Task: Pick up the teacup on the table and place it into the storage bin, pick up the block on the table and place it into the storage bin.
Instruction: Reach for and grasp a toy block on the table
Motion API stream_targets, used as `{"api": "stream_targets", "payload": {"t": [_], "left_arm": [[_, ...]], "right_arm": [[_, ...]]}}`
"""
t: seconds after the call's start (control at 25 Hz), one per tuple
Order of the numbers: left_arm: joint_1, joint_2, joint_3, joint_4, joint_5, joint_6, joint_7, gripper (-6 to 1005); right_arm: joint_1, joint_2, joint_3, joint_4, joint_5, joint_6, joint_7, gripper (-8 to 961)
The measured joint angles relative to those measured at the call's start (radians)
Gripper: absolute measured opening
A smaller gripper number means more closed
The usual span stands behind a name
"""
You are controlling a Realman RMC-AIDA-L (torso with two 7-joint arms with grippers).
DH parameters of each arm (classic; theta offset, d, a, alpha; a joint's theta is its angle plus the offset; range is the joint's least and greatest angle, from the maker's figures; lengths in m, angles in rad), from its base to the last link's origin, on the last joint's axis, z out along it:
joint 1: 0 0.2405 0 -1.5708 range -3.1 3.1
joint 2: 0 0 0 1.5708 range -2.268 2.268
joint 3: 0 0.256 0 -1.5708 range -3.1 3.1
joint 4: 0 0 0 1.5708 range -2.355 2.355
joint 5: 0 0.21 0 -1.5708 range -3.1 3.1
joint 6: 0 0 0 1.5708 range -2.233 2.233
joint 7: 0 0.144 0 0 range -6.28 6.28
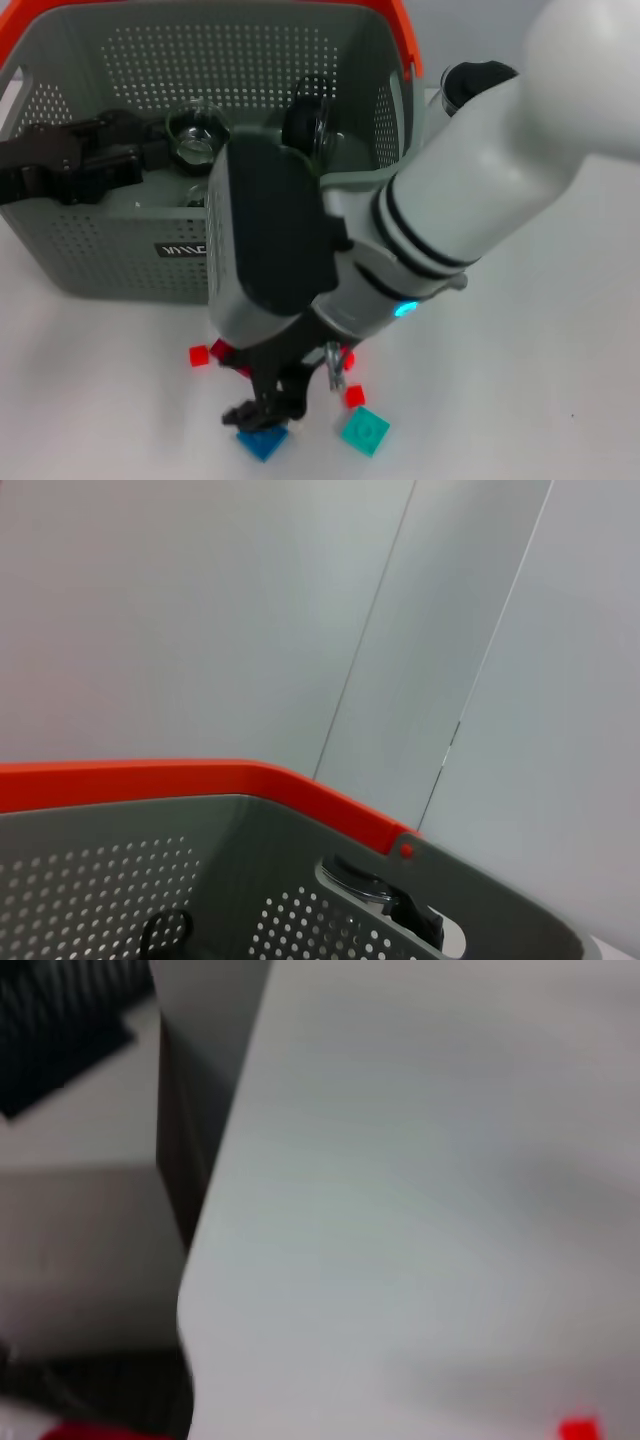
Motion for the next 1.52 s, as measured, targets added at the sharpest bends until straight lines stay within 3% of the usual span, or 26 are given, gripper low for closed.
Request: {"api": "stream_targets", "payload": {"t": [0.32, 0.6, 0.84, 1.24, 1.4, 1.52], "left_arm": [[-0.015, 0.002, 0.000, 0.000, 0.000, 0.000, 0.000, 626], [-0.028, 0.002, -0.002, -0.002, 0.000, -0.016, -0.002, 626], [-0.045, 0.004, -0.001, -0.004, 0.000, -0.018, -0.021, 626], [-0.061, 0.024, 0.002, 0.015, 0.003, 0.097, -0.098, 626], [-0.057, 0.034, 0.000, 0.044, 0.007, 0.152, -0.160, 626], [-0.056, 0.035, 0.000, 0.051, 0.006, 0.156, -0.175, 627]], "right_arm": [[-0.172, -0.004, 0.240, -0.241, 0.042, -0.037, 0.001, 549], [-0.304, -0.007, 0.543, -0.235, 0.278, -0.065, -0.141, 550], [-0.369, -0.008, 0.755, -0.166, 0.418, -0.240, -0.327, 550], [-0.411, -0.010, 1.095, 0.052, 0.423, -0.428, -0.568, 549], [-0.418, -0.019, 1.180, 0.102, 0.393, -0.455, -0.602, 553], [-0.421, -0.040, 1.218, 0.161, 0.383, -0.485, -0.601, 558]]}}
